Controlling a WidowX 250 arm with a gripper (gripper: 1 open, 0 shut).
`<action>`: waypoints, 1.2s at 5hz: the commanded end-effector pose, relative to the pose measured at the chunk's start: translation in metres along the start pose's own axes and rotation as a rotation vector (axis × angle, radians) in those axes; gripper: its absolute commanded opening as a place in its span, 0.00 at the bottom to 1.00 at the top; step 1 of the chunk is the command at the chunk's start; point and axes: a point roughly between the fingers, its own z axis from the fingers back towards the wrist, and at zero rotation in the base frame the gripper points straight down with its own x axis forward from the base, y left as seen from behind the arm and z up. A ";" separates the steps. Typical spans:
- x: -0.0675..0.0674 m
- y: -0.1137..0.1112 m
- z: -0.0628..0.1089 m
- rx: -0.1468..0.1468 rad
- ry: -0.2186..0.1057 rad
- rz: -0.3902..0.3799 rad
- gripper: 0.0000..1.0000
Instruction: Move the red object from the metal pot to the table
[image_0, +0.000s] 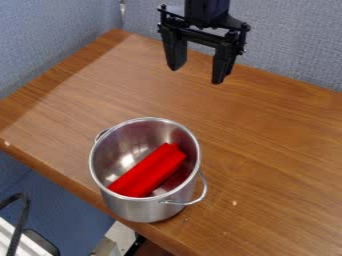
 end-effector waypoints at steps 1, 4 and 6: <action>-0.002 0.000 -0.006 0.000 0.020 -0.003 1.00; -0.070 0.014 -0.033 0.044 -0.007 -0.199 1.00; -0.089 0.020 -0.061 0.048 -0.047 -0.278 1.00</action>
